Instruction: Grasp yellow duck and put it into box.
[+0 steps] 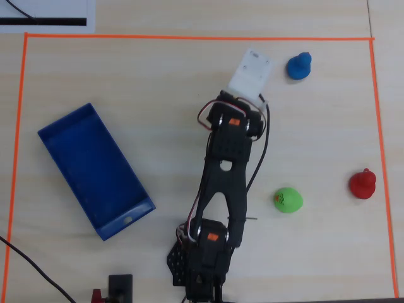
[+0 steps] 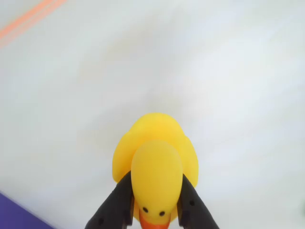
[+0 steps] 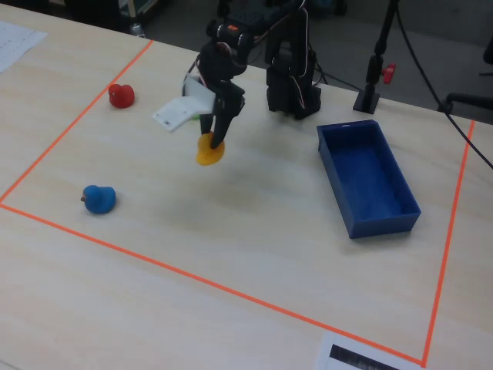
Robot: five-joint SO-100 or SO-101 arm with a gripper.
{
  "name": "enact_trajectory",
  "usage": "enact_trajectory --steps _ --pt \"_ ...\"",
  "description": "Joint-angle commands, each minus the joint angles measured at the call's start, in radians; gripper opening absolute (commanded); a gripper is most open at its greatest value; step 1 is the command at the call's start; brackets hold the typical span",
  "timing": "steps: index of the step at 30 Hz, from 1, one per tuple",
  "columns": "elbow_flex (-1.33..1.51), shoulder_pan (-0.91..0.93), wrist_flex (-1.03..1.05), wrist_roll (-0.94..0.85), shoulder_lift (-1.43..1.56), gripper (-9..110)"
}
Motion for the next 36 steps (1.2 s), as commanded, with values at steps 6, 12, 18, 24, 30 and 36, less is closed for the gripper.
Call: enact_trajectory --steps 6,12,18,24,30,36 --pt "0.259 -0.465 0.284 0.077 0.535 0" --pt "0.132 -0.847 0.446 0.27 0.479 0" --pt "-0.08 -1.012 0.46 0.417 0.229 0" --pt "-0.253 -1.063 0.44 0.472 -0.014 0" --pt "-0.413 -1.08 0.385 0.502 -0.307 0" --pt "-0.65 -1.106 0.407 0.517 -0.63 2"
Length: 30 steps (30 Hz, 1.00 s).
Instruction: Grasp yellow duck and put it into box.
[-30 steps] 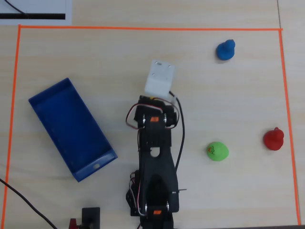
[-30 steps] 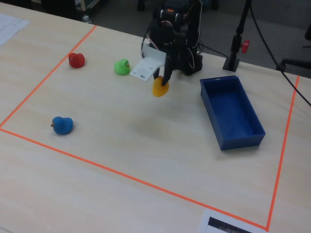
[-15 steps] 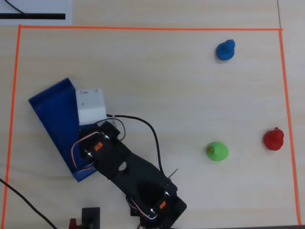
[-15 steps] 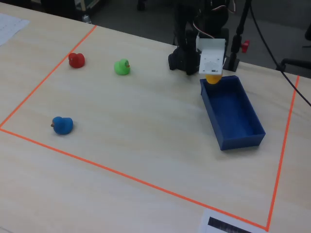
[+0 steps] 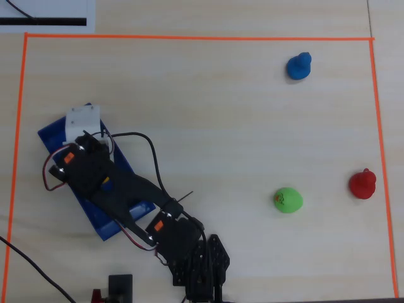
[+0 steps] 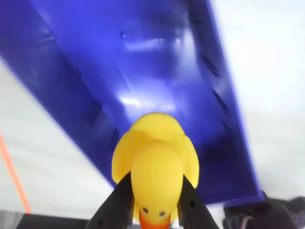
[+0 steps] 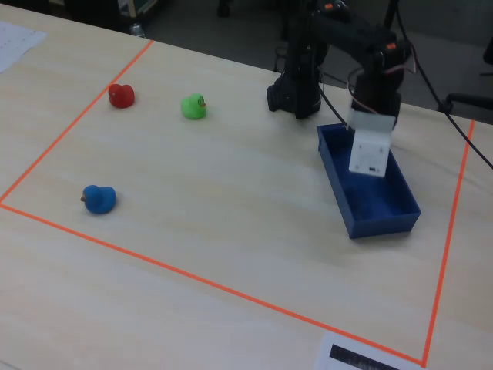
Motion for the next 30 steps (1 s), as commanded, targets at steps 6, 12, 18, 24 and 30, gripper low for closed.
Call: enact_trajectory --steps 6,12,18,24,30 --pt "-0.183 -0.005 -0.008 -0.009 -0.179 16" --pt "-0.141 0.049 -0.021 -0.055 -0.115 20" --pt "-0.044 0.156 -0.023 -0.146 0.086 12" --pt "0.31 0.462 -0.172 -0.325 0.505 0" --pt "1.043 0.839 -0.673 -0.64 0.969 0"
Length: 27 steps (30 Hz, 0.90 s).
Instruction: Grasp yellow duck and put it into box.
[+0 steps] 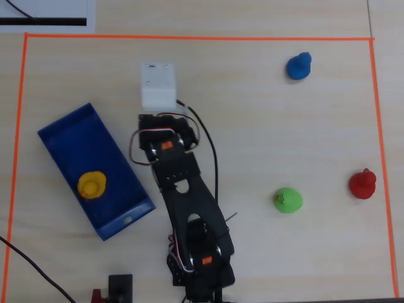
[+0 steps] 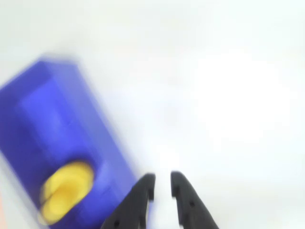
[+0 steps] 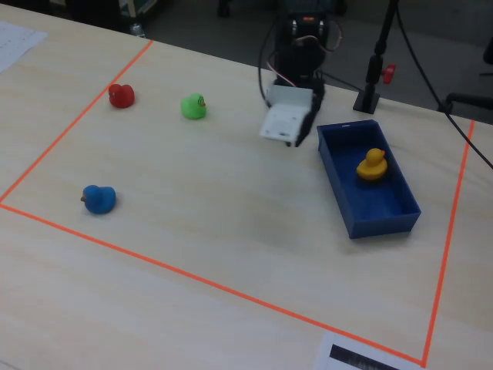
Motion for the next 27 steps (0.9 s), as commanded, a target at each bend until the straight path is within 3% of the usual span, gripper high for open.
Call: enact_trajectory --steps 1,7,12,19,27 --pt "0.569 0.235 -0.35 -0.186 0.362 0" --pt "0.89 0.215 -0.339 -0.186 0.65 0" --pt "1.083 0.161 -0.213 -0.183 0.922 0" --pt "1.216 0.181 -0.184 -0.204 1.043 0" --pt "1.216 0.14 0.015 -0.206 1.141 0"
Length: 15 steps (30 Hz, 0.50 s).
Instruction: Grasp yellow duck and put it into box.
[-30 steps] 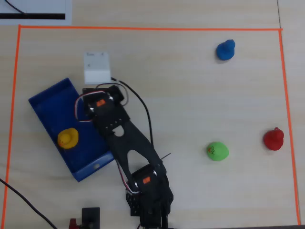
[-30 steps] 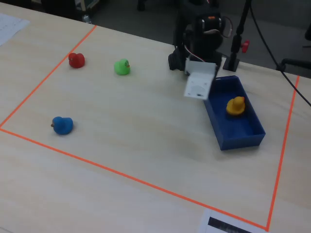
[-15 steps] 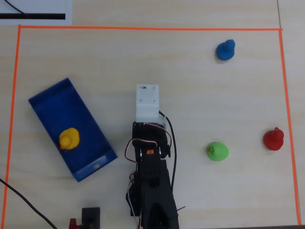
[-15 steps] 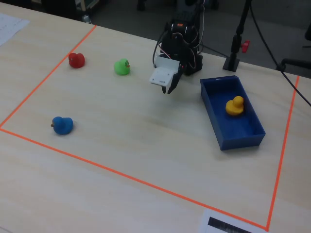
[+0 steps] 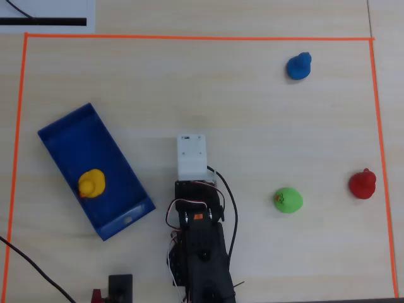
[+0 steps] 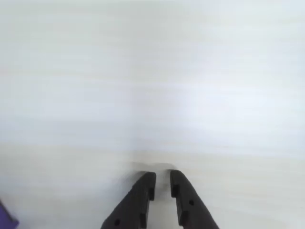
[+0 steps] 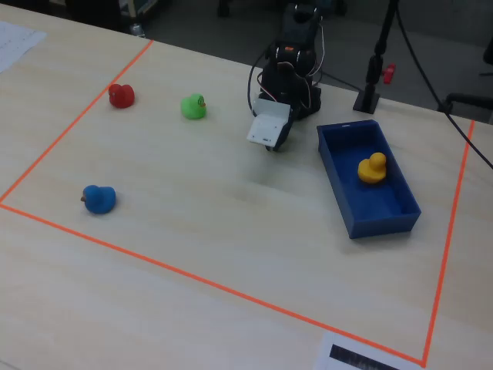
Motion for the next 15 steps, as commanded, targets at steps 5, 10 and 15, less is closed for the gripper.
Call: enact_trajectory --steps 5,10,15 --pt "-0.009 -0.009 0.216 0.008 0.126 0" --pt "-0.008 -0.023 0.224 -0.003 0.14 0" --pt "-0.008 -0.032 0.224 -0.003 0.14 0"
